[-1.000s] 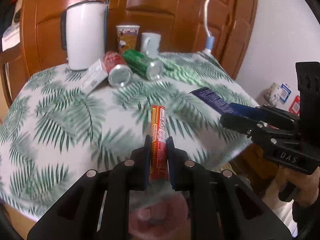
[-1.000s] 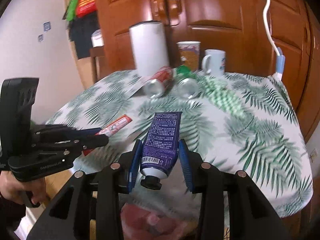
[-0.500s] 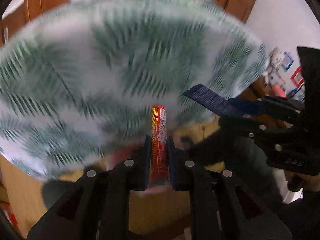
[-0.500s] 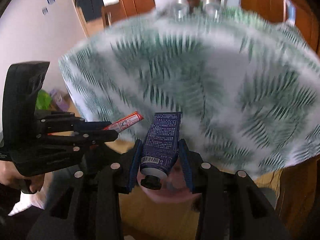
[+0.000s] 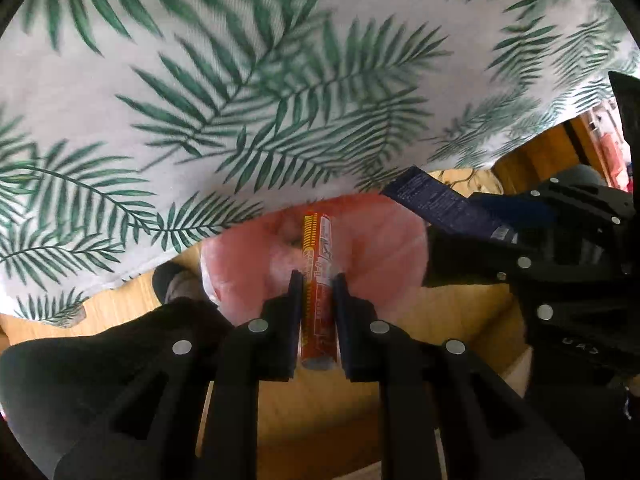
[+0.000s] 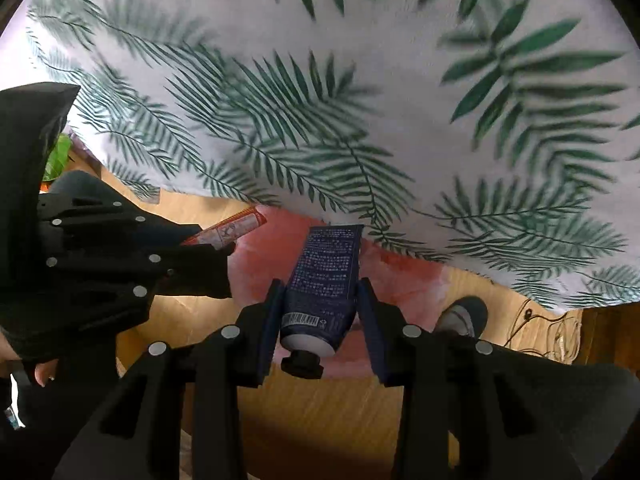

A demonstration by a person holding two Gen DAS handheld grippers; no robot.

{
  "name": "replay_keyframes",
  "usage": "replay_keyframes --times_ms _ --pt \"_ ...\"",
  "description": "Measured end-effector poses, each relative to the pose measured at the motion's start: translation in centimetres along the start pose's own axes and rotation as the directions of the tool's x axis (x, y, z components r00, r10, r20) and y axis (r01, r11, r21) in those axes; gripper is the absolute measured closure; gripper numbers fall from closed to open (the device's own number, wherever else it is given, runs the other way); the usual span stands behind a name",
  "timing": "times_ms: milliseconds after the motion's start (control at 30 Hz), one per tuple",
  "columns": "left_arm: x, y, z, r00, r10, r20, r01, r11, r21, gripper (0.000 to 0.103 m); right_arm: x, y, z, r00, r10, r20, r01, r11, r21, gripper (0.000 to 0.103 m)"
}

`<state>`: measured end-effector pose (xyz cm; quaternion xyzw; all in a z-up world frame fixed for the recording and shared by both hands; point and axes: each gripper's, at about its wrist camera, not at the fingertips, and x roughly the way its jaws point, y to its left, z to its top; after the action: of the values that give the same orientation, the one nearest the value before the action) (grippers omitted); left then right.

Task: Collect trash
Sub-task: 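Carry both tubes down into the pink bag and open both grippers, then grasp the white box with the left gripper while the right approaches the green cloth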

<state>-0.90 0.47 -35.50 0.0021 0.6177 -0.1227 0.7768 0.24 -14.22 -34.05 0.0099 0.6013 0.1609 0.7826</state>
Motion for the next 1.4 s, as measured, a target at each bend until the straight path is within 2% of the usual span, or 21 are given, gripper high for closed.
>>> replay_keyframes --times_ms 33,100,167,233,300,367,400,500,567,633,700,900,967,1067,1133,1167,1200,1267,1300,1367,1400 --pt "0.4 0.2 0.2 1.0 0.008 -0.008 -0.008 1.0 -0.001 0.084 1.0 0.0 0.1 1.0 -0.005 -0.019 0.005 1.0 -0.007 0.066" --pt "1.5 0.6 0.3 0.999 0.032 -0.024 -0.032 0.999 -0.001 0.071 2.7 -0.3 0.2 0.999 -0.01 -0.044 0.01 1.0 -0.006 0.065" --pt "2.5 1.2 0.4 0.999 0.038 -0.037 -0.039 0.999 -0.02 0.069 4.4 -0.6 0.0 0.997 -0.019 -0.068 0.019 1.0 -0.008 0.065" --pt "3.1 1.6 0.6 0.998 0.047 -0.047 -0.049 0.998 -0.032 0.063 5.2 -1.0 0.0 0.997 -0.016 -0.077 0.016 1.0 -0.007 0.058" --pt "3.3 2.1 0.6 0.997 0.052 -0.048 -0.054 0.998 -0.038 0.055 5.2 -1.3 0.0 0.997 -0.02 -0.073 0.02 1.0 -0.002 0.04" --pt "2.9 2.3 0.5 0.998 0.051 -0.043 -0.053 0.998 -0.038 0.048 4.7 -1.5 0.0 0.998 -0.015 -0.059 0.015 1.0 0.003 0.032" --pt "2.6 2.2 0.6 0.998 0.055 -0.037 -0.056 0.998 -0.037 0.043 4.2 -1.5 -0.1 0.999 -0.016 -0.048 0.017 1.0 0.005 0.027" --pt "1.8 1.9 0.8 0.999 0.048 -0.016 -0.049 0.998 -0.036 0.037 1.7 -1.4 -0.3 1.0 -0.02 0.015 0.02 1.0 0.004 0.014" --pt "0.6 1.7 0.4 0.999 0.051 0.002 -0.05 0.998 -0.035 0.032 -0.6 -1.2 -0.6 0.996 -0.055 0.072 0.054 0.999 0.005 0.006" --pt "-0.7 1.1 0.0 0.999 0.029 0.017 -0.029 0.999 -0.031 0.028 -2.5 -1.0 -0.9 0.991 -0.07 0.111 0.069 0.998 0.005 0.005" --pt "-2.6 0.7 -0.5 0.998 0.056 0.035 -0.055 0.998 -0.016 0.024 -4.2 -1.0 -1.1 0.988 -0.086 0.131 0.085 0.996 0.01 0.005" --pt "-10.1 -1.2 -0.4 0.99 0.066 0.122 -0.071 0.997 0.04 0.021 -10.4 -0.2 -1.4 0.961 -0.126 0.245 0.134 0.991 -0.013 0.005" --pt "-14.1 -1.7 0.3 0.976 0.074 0.204 -0.086 0.995 0.052 0.021 -13.4 0.1 -0.7 0.945 -0.124 0.302 0.136 0.99 -0.022 0.005" --pt "-19.3 -2.1 1.8 0.942 0.081 0.325 -0.106 0.993 0.058 0.021 -17.8 0.7 0.8 0.913 -0.122 0.389 0.142 0.99 -0.023 0.005" --pt "-23.2 -1.7 3.5 0.906 0.088 0.413 -0.116 0.992 0.042 0.02 -20.6 0.9 2.1 0.888 -0.133 0.439 0.16 0.987 -0.025 0.005" --pt "-24.7 -1.5 4.2 0.89 0.087 0.448 -0.117 0.992 0.04 0.016 -22.2 1.1 2.9 0.87 -0.14 0.472 0.173 0.984 -0.028 0.005" --pt "-26.1 -1.3 5.1 0.871 0.092 0.482 -0.127 0.991 0.041 0.008 -23.1 1.2 3.6 0.859 -0.149 0.49 0.187 0.982 -0.029 0.005" --pt "-28.3 -1.1 7.6 0.827 0.149 0.542 -0.199 0.979 0.035 0.006 -25.3 1.2 5.8 0.828 -0.169 0.535 0.224 0.974 -0.04 0.005" --pt "-28.8 -1.0 9.0 0.815 0.157 0.558 -0.216 0.975 0.042 0.006 -25.8 1.0 6.7 0.815 -0.192 0.546 0.253 0.967 -0.037 0.005" --pt "-29.3 -0.5 11.3 0.806 0.185 0.562 -0.249 0.968 0.038 0.006 -27.3 0.1 9.3 0.797 -0.224 0.561 0.29 0.957 -0.031 0.005" --pt "-29.5 -0.3 12.5 0.801 0.196 0.566 -0.259 0.965 0.031 0.006 -27.6 -0.3 10.2 0.794 -0.223 0.565 0.291 0.956 -0.032 0.005"
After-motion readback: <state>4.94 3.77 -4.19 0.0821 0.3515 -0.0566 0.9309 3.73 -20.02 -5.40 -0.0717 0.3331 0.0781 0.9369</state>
